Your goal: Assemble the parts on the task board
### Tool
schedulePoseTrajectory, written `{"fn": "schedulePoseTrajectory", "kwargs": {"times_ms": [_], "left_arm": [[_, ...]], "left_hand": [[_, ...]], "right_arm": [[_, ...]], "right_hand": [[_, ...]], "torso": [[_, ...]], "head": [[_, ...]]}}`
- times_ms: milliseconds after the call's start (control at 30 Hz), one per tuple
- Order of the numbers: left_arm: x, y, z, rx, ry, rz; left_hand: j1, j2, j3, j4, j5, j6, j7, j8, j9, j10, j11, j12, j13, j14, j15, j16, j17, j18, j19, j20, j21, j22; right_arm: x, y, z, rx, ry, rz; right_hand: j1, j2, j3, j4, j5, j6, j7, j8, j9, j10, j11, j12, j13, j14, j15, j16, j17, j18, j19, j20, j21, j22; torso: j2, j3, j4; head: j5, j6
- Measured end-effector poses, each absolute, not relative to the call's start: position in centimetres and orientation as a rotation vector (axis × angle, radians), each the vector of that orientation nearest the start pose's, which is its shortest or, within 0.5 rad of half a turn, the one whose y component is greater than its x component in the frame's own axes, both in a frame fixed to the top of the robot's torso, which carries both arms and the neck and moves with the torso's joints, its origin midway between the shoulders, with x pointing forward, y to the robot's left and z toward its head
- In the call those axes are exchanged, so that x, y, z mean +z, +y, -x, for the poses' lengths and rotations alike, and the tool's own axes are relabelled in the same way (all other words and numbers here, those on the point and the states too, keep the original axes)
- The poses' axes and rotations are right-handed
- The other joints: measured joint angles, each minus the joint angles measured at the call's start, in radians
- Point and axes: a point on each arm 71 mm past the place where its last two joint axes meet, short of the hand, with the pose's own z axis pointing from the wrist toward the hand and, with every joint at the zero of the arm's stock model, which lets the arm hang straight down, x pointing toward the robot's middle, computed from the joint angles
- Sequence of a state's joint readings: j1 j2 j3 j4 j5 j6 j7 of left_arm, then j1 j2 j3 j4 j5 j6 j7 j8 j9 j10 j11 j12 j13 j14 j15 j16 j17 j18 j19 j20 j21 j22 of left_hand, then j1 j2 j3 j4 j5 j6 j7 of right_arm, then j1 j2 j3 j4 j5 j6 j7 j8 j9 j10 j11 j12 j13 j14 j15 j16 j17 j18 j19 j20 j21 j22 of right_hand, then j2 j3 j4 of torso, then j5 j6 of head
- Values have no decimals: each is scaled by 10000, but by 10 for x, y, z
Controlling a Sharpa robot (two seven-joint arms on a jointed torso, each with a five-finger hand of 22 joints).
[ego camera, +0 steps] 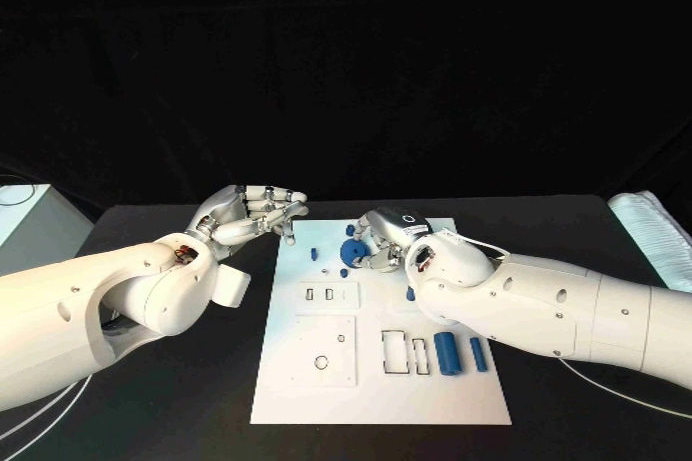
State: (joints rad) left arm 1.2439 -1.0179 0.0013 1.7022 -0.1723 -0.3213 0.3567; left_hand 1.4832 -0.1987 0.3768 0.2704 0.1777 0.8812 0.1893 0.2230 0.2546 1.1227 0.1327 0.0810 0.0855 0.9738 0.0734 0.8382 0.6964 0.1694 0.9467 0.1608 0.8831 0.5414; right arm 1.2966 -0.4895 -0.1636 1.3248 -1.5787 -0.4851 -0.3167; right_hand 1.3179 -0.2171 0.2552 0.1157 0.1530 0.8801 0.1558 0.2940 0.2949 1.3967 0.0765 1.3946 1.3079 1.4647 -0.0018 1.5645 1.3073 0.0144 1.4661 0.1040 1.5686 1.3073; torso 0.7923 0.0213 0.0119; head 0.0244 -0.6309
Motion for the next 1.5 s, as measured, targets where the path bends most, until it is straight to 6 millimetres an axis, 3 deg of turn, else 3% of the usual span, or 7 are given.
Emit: {"fn": "schedulePoseTrajectory", "kwargs": {"times_ms": [167,300,600,867,1500], "left_arm": [[-127,238,-464,-15242,14115,8974],[-127,238,-464,-15237,14132,8981],[-128,238,-464,-15236,14164,8992],[-128,238,-464,-15245,14206,8997],[-128,237,-464,-15273,14291,9000]], "left_hand": [[0,0,0,0,0,0,0,0,0,0,0,0,0,0,0,0,0,1,0,0,0,0],[0,0,0,0,0,0,0,0,-1,0,0,0,0,0,0,0,0,1,0,0,0,0],[0,0,0,0,0,0,0,0,-2,0,0,0,0,0,0,0,-9,1,0,0,46,8],[0,0,0,0,0,0,0,0,-3,0,0,0,0,0,0,0,-9,1,0,0,46,8],[0,0,0,0,0,0,0,0,7,0,0,0,0,0,0,0,-9,0,-36,37,46,16]], "right_arm": [[-175,-83,-514,5519,14924,2290],[-175,-83,-514,5500,14899,2318],[-175,-84,-514,5516,14707,2304],[-175,-84,-514,5623,14468,2211],[-170,-70,-515,5926,14085,2192]], "right_hand": [[187,82,266,-77,78,101,-26,98,0,71,-71,88,-1,0,0,0,0,0,0,0,0,8],[500,265,963,-208,-43,326,-74,216,-39,182,-110,216,-1,0,-1,0,0,0,0,0,0,8],[534,220,1928,-285,57,524,-118,352,-105,304,-160,348,-2,-1,-2,0,0,0,0,0,0,7],[276,260,2112,-235,10,562,-129,353,-105,393,-179,385,-2,0,-1,0,0,0,0,-1,0,6],[1,117,2212,-193,39,569,-139,464,-104,392,-179,384,-4,37,-39,-1,0,0,0,-1,0,4]], "torso": [[0,1,0],[-5,-1,0],[-8,-5,-2],[-10,-10,3],[-5,-11,6]], "head": [[12,-16],[16,-21],[17,-8],[17,22],[59,20]]}}
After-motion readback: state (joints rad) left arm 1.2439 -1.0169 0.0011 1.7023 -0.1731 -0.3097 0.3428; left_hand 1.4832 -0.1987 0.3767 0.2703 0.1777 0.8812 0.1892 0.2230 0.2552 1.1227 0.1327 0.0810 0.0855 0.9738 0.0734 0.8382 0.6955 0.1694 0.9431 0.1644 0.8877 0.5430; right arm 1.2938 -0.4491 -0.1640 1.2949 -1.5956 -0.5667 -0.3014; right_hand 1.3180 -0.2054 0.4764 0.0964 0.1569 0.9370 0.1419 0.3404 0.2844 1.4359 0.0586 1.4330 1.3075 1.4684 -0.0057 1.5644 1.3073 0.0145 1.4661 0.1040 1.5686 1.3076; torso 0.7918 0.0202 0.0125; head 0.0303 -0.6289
